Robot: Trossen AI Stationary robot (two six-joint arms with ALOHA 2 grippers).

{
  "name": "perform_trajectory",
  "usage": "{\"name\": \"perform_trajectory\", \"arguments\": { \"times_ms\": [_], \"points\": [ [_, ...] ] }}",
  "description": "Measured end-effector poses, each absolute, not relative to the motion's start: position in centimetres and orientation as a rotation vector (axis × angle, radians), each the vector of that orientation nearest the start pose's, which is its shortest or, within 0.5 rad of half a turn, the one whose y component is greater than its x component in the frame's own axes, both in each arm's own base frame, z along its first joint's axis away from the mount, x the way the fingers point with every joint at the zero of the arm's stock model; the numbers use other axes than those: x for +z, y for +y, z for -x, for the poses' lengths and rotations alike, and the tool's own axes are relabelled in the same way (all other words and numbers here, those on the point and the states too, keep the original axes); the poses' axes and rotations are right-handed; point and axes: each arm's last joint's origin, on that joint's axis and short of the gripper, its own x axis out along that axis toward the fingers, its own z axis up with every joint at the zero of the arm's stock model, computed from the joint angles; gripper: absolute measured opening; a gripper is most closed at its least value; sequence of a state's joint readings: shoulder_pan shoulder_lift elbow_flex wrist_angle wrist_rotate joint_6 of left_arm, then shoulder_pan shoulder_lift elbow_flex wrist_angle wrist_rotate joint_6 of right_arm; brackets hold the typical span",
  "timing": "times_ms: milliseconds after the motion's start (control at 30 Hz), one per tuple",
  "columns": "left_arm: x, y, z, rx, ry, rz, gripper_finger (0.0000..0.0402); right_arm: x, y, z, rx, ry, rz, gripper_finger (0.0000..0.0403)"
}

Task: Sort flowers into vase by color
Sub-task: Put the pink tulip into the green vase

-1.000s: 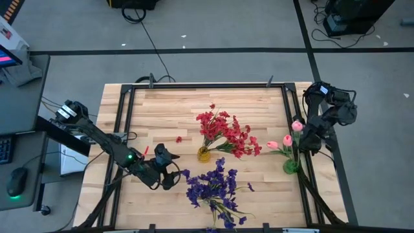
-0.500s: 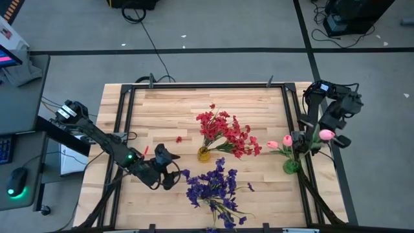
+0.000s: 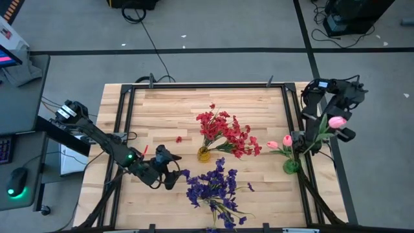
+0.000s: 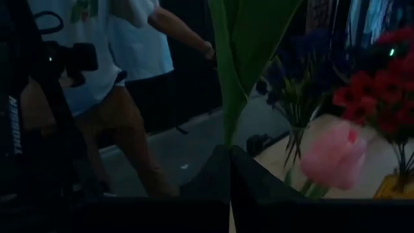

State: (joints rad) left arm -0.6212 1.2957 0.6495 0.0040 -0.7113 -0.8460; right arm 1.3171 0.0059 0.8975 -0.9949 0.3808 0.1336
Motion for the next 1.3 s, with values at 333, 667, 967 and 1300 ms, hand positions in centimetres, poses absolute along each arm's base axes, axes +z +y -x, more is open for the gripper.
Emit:
{"name": "perform_trajectory", "arguments": {
  "times_ms": [333,667,967,1300],
  "points": [
    [20.5,-13.1,-21.6,0.308,0.404,0.431,0.0335,32.4,-4.7,-1.0,0.949,0.150,-0.086,0.0003],
    [20.4,-13.0,-21.5,0.311,0.415,0.414,0.0335,33.3,-6.8,0.9,0.717,0.146,-0.123,0.0003],
    [20.0,-12.8,-21.3,0.326,0.457,0.370,0.0335,33.3,-5.6,4.0,0.504,0.156,-0.167,0.0003],
    [19.7,-12.7,-21.1,0.334,0.491,0.323,0.0335,33.2,-2.7,6.1,0.405,0.187,-0.265,0.0003]
  ]
}}
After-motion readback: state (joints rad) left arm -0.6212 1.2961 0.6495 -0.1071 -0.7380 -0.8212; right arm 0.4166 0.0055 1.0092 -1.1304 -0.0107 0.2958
